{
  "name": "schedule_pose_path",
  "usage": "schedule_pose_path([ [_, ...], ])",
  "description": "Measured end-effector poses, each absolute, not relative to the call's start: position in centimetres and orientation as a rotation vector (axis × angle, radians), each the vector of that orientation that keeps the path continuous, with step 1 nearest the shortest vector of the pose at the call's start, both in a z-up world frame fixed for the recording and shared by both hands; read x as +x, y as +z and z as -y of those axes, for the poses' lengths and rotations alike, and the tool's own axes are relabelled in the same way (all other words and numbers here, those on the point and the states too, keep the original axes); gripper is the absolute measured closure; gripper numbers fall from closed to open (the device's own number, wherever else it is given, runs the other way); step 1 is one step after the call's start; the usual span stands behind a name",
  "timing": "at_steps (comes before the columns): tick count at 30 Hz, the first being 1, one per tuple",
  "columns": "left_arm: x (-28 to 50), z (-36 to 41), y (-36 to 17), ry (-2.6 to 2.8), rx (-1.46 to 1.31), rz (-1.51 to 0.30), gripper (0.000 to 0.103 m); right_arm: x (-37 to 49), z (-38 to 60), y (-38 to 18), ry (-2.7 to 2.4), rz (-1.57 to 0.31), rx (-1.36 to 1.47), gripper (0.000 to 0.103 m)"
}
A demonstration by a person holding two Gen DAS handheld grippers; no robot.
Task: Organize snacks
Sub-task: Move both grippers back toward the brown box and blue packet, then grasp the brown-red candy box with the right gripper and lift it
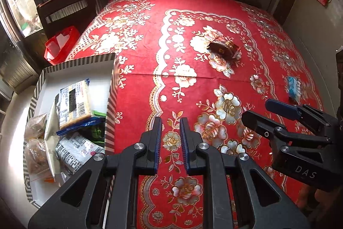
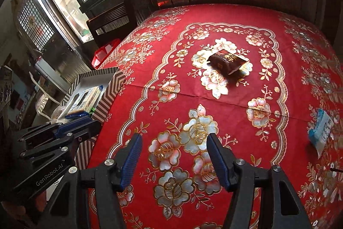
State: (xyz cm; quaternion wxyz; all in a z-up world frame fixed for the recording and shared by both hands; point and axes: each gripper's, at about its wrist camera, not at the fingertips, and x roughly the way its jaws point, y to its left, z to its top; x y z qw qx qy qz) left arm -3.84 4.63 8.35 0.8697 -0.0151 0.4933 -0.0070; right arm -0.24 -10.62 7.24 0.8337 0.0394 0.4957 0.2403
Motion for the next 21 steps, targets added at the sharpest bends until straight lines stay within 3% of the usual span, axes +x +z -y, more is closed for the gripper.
schedule_pose_path([
  [14, 0.3, -0.4, 6.9, -0.094, -0.061, -1.119, 0.087, 0.8, 17.5, 6.5, 0.401, -1.058, 0.147, 0.038],
  [21, 1.6, -0.8, 6.8, -0.088, -0.080, -1.130, 0.087, 4.8, 16.4, 6.9, 0.431, -1.045, 0.053, 0.038],
])
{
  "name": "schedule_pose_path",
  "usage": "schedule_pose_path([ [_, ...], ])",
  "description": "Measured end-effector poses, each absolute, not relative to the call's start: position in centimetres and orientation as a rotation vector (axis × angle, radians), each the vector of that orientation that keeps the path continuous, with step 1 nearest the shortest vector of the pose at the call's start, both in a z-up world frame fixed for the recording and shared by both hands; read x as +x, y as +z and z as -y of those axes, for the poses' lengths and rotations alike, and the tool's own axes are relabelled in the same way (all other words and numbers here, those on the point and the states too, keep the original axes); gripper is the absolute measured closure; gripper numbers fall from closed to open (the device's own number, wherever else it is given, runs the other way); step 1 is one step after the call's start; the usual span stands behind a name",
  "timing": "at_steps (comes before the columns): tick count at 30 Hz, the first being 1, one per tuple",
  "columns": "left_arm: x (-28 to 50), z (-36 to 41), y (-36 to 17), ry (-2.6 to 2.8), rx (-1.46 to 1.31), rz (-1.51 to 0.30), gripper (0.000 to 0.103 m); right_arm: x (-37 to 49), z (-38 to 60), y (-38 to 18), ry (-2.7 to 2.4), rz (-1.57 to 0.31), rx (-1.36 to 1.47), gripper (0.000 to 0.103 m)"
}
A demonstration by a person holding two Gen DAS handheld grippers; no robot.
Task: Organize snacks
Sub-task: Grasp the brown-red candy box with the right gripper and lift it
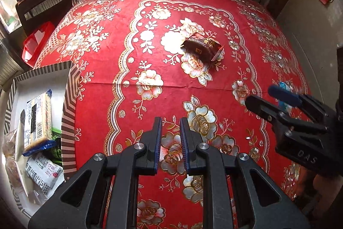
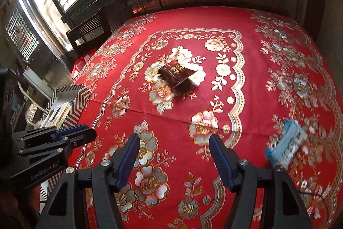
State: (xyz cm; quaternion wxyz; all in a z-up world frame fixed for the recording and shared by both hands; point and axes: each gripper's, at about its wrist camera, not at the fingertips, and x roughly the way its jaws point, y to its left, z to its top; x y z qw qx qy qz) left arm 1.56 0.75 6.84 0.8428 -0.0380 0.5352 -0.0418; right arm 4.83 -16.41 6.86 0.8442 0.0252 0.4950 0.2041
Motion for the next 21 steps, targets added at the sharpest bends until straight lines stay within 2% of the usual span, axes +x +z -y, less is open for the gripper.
schedule_pose_path([
  [8, 2.6, -2.4, 6.0, -0.081, -0.095, -1.168, 0.087, 13.3, 11.3, 5.8, 0.490, -1.023, -0.178, 0.037],
  [10, 3.1, -2.8, 5.7, -0.077, -0.105, -1.176, 0.087, 15.4, 10.3, 4.8, 0.504, -1.044, -0.215, 0.032],
  [15, 4.1, -3.4, 5.3, -0.068, -0.116, -1.190, 0.087, 18.8, 8.7, 1.6, 0.517, -1.108, -0.282, 0.033],
  [17, 4.6, -3.5, 5.0, -0.065, -0.115, -1.197, 0.087, 19.4, 8.6, 0.9, 0.539, -1.125, -0.257, 0.044],
  [19, 4.9, -3.4, 4.8, -0.065, -0.116, -1.202, 0.087, 19.4, 8.7, 0.7, 0.524, -1.110, -0.264, 0.063],
  [20, 5.0, -3.3, 4.7, -0.067, -0.114, -1.205, 0.087, 19.3, 8.9, 0.8, 0.523, -1.108, -0.261, 0.068],
  [21, 5.1, -3.1, 4.6, -0.071, -0.113, -1.210, 0.087, 19.1, 9.2, 0.8, 0.522, -1.113, -0.254, 0.069],
])
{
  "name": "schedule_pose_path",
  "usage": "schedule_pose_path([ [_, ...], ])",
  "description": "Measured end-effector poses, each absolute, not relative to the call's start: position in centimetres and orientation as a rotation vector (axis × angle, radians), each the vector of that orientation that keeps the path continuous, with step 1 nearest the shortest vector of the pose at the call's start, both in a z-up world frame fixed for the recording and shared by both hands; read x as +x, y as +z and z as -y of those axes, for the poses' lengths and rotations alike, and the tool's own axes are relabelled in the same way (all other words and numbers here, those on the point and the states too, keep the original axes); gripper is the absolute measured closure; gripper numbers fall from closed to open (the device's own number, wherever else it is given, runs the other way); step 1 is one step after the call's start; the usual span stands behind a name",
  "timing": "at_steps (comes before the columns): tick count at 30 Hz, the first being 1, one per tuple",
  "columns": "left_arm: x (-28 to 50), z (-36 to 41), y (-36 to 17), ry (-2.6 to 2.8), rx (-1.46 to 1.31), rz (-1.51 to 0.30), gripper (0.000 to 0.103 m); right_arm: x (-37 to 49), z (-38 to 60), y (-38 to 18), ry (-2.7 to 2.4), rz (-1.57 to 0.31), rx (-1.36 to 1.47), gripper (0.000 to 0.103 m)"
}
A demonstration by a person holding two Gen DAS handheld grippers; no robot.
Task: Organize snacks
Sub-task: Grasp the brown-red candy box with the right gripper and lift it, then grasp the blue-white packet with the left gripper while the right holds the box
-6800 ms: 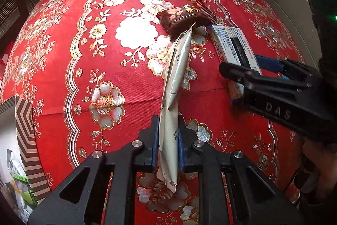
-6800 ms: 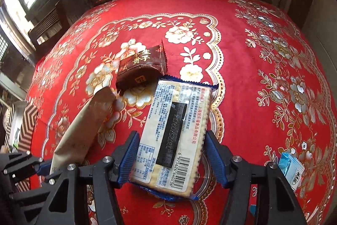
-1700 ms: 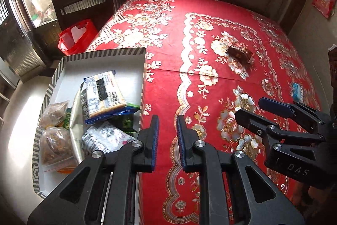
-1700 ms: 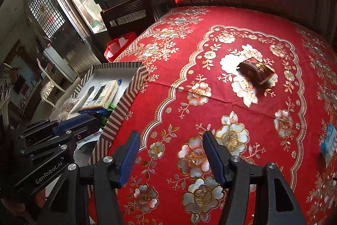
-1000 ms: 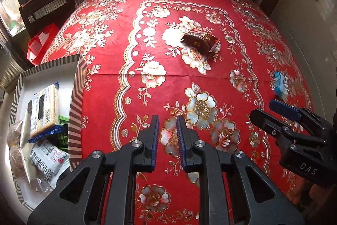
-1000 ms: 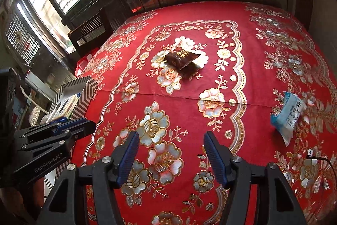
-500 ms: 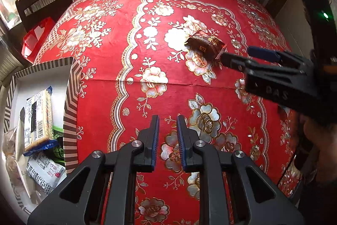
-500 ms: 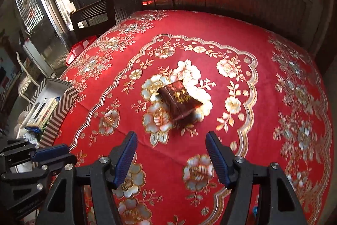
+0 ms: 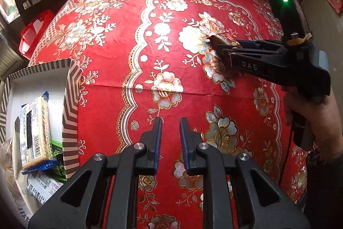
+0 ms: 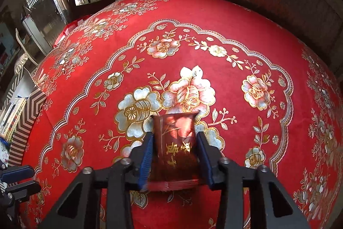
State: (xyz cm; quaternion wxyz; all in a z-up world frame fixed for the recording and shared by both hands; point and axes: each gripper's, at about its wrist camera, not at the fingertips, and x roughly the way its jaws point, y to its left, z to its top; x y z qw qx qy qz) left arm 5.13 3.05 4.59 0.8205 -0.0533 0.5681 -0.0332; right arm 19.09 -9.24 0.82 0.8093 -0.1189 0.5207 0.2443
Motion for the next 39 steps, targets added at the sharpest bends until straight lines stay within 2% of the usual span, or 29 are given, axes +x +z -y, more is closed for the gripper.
schedule_pose_path([
  [9, 5.6, 2.3, 5.1, -0.225, -0.133, -1.231, 0.087, 12.4, 19.5, 6.9, 0.375, -0.992, -0.113, 0.069],
  [11, 5.8, 4.4, 5.3, -0.283, -0.137, -1.239, 0.075, 10.4, 22.9, 8.1, 0.324, -0.970, -0.052, 0.069],
  [13, 6.1, 6.7, 5.5, -0.348, -0.143, -1.226, 0.053, 8.4, 25.9, 8.9, 0.269, -0.960, -0.018, 0.069],
  [14, 6.2, 8.0, 5.6, -0.380, -0.141, -1.221, 0.050, 7.6, 27.2, 9.0, 0.242, -0.960, 0.001, 0.069],
  [25, 8.5, 20.8, 4.7, -0.570, 0.068, -1.243, 0.050, 1.1, 36.4, 8.6, 0.091, -0.959, 0.142, 0.069],
  [39, 9.6, 26.0, 1.7, -0.573, 0.181, -1.236, 0.052, -1.0, 39.3, 7.8, 0.064, -0.943, 0.213, 0.069],
])
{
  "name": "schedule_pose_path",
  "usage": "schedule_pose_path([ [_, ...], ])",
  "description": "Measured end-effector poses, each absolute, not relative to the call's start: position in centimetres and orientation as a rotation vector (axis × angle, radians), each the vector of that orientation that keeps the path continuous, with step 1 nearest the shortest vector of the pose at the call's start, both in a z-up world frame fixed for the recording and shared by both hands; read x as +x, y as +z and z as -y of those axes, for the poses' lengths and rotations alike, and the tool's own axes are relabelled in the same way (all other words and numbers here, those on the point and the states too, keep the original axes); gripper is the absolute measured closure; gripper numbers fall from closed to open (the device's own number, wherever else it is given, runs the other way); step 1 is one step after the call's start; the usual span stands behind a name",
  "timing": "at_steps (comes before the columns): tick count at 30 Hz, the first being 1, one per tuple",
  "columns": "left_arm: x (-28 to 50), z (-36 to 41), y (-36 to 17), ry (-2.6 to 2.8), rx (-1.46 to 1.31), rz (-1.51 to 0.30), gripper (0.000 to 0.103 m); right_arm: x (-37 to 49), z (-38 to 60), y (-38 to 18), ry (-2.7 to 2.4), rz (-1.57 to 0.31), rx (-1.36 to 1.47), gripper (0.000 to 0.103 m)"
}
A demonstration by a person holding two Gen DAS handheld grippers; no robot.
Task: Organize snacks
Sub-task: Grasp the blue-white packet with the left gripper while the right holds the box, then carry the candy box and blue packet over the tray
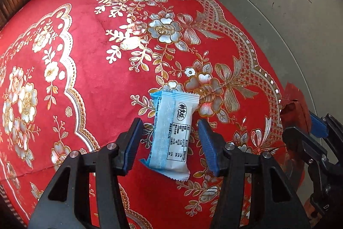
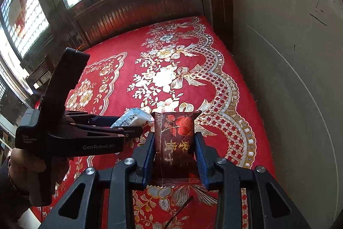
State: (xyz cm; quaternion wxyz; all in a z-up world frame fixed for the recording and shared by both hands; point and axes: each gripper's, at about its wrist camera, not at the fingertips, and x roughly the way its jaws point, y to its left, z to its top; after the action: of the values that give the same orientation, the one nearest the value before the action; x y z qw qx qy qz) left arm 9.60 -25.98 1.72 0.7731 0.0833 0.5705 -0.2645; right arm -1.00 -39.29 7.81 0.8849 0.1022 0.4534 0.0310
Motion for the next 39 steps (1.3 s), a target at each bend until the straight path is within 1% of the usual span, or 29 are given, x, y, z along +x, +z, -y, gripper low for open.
schedule_pose_path([
  [1, 9.6, 25.8, 1.7, -0.562, 0.183, -1.223, 0.065, -1.0, 39.2, 7.7, 0.068, -0.947, 0.214, 0.069],
  [2, 9.6, 25.7, 1.7, -0.552, 0.198, -1.216, 0.074, -1.0, 38.9, 7.6, 0.074, -0.949, 0.213, 0.069],
  [3, 9.5, 25.6, 1.7, -0.553, 0.202, -1.208, 0.075, -1.0, 38.6, 7.5, 0.081, -0.951, 0.210, 0.069],
  [7, 8.9, 23.7, 1.8, -0.494, 0.196, -1.190, 0.075, -0.8, 37.0, 7.3, 0.110, -0.960, 0.203, 0.069],
  [12, 6.7, 19.1, 3.1, -0.393, 0.193, -1.136, 0.075, -0.5, 33.8, 7.2, 0.165, -0.965, 0.180, 0.069],
  [26, -0.6, 5.5, 5.3, -0.179, 0.061, -1.091, 0.075, -0.6, 20.0, 5.2, 0.403, -1.022, 0.096, 0.069],
  [39, -6.3, -5.3, 7.9, -0.027, -0.052, -1.022, 0.075, -2.8, 8.5, 6.7, 0.584, -1.015, -0.030, 0.069],
])
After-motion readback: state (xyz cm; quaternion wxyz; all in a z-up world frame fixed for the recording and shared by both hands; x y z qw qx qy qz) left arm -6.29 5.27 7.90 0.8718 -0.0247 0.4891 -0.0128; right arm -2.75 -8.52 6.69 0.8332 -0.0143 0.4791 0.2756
